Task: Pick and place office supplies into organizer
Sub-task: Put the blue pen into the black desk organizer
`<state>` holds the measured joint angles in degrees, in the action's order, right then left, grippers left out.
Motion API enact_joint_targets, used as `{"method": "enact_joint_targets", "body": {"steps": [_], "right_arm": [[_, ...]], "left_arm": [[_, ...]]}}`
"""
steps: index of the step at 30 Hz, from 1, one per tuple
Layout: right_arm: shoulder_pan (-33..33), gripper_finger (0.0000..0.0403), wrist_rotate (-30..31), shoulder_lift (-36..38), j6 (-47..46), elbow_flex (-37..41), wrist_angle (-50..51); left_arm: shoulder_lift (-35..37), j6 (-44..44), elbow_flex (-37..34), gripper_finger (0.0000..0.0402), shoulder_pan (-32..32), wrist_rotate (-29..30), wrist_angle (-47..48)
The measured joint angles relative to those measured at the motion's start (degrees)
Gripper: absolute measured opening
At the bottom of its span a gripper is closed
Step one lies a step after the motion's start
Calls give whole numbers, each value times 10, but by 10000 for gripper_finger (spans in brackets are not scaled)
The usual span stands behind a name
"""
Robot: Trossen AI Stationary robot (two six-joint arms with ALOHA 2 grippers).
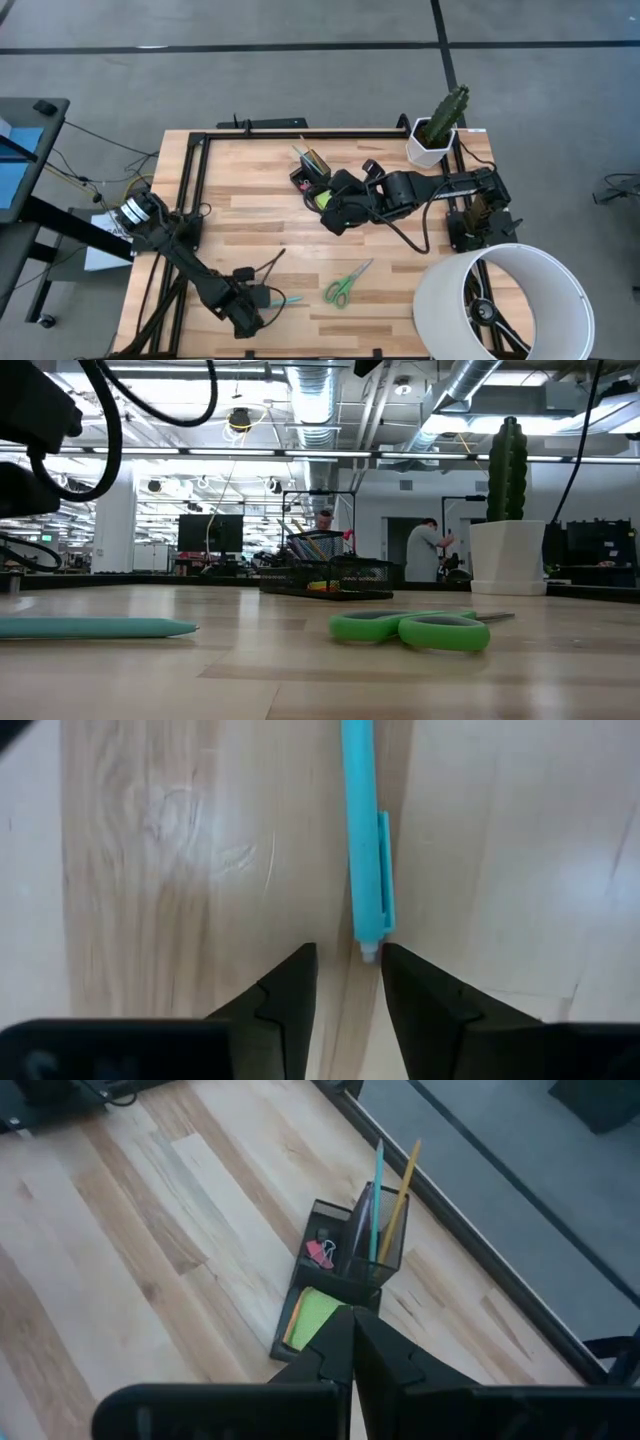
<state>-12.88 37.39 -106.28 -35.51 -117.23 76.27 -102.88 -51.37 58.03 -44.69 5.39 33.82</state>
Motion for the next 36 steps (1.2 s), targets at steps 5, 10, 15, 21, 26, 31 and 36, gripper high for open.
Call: {"method": "enact_joint_targets", "body": {"steps": [5,10,15,21,26,31,36], "right_arm": [[6,0,0,0,4,0,0],[7,0,0,0,39,0,1],[7,0,0,0,57,0,1],[7,0,-5,0,67,0,10],[7,0,-130,1,168,12,21],[6,0,-308,8,254,14,-108],[3,0,-477,2,364,12,-276]], "left_arm": [[-41,-30,38,105,0,-11,40],[-52,-76,47,61,-3,-15,42],[-52,-87,47,8,-3,-27,34],[-52,-87,46,3,3,-34,32],[-45,-69,45,2,10,-37,36],[-29,-49,43,1,16,-25,34],[-28,-48,44,0,15,-18,36]]}}
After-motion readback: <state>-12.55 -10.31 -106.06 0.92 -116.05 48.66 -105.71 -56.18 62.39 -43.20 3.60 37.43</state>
